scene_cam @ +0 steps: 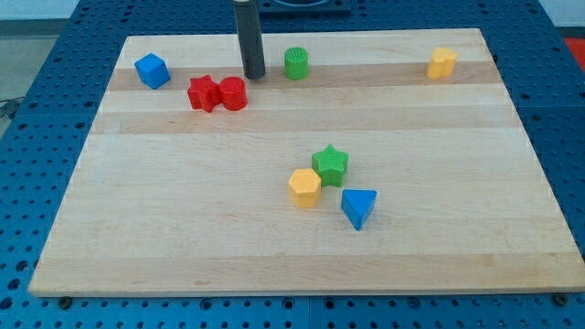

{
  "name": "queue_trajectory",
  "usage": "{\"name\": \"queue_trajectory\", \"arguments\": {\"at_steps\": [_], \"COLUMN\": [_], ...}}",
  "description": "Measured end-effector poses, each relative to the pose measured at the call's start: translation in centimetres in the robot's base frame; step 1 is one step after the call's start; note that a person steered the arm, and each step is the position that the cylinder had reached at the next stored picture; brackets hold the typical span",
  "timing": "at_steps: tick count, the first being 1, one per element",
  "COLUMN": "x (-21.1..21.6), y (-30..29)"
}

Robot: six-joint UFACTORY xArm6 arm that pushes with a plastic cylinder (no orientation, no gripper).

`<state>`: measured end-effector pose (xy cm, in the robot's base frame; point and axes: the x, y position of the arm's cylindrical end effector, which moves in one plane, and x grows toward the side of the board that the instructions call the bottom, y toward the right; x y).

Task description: Separate the red circle from the red star

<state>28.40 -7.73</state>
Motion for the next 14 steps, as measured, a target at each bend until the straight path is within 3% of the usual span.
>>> {"name": "queue_trajectory", "arguments": {"at_steps": [1,2,5,7,9,10,12,13,14], "x": [-1.3,2.4,2.0,0.8,8.2,8.2,3.4,7.4,7.8], "y": [-1.2,-4.9,-5.3,-4.4,-4.2,-4.2,-3.5,1.8,1.8]}}
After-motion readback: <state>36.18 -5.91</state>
